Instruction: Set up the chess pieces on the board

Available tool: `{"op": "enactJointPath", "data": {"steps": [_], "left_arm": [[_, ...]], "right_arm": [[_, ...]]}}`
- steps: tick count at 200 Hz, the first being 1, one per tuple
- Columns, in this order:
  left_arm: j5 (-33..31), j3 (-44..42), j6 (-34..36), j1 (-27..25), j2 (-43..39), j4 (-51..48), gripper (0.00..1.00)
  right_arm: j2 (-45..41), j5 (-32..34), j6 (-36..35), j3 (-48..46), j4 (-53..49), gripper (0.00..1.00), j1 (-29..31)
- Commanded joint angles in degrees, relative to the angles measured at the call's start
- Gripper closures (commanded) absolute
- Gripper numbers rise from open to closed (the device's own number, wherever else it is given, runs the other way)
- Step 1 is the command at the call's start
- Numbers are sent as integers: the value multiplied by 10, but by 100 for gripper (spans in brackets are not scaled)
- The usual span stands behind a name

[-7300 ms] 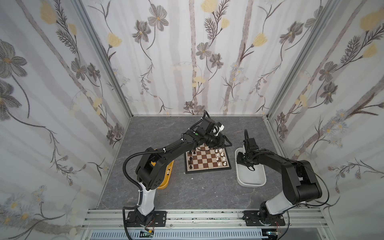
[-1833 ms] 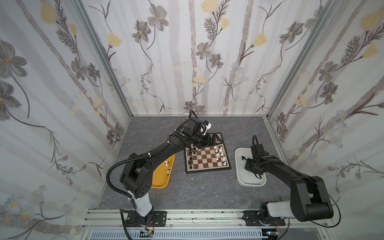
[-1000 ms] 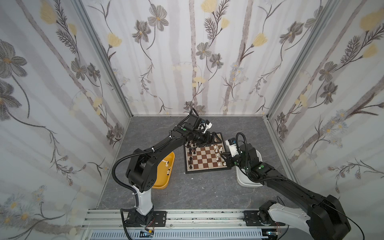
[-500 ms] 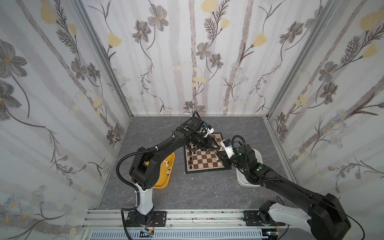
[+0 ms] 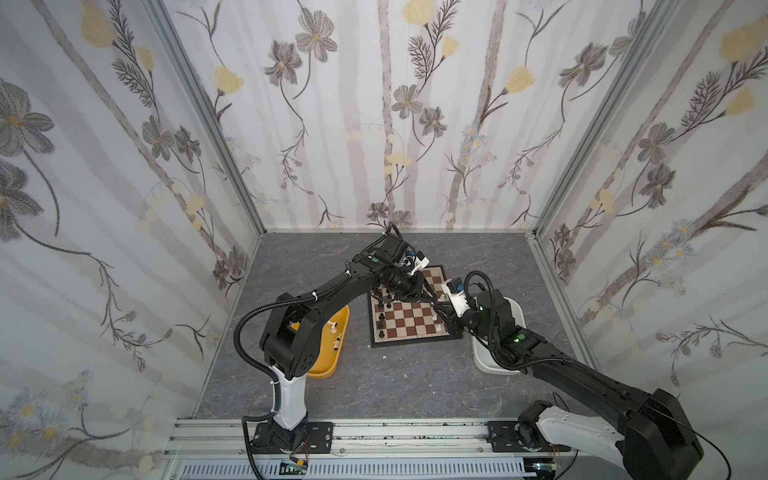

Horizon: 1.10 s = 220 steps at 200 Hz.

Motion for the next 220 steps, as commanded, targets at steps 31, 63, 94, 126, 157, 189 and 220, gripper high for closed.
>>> {"op": "enactJointPath", "data": {"steps": [31, 63, 94, 126, 157, 189, 220], "left_arm": [[9, -7, -9, -2, -1, 2, 76], [12, -18, -12, -3, -9, 14, 69], [12, -22, -16, -3, -12, 16, 76], [12, -22, -17, -3, -12, 16, 81], [26, -27, -44, -4, -8, 42, 94], [23, -37, -90, -2, -9, 86, 100], [-52, -58, -80, 0, -34, 84, 100]], "right_arm": [[-4, 5, 5, -3, 30, 83, -1], [-3, 2, 9, -3, 30, 83, -1], [-4, 4, 11, -3, 29, 83, -2], [-7, 4, 12, -1, 26, 83, -2], [-16, 3, 13, 4, 21, 83, -2], [-51, -3, 26, 8, 9, 65, -1], [-127, 23, 73, -3, -11, 13, -5]]}}
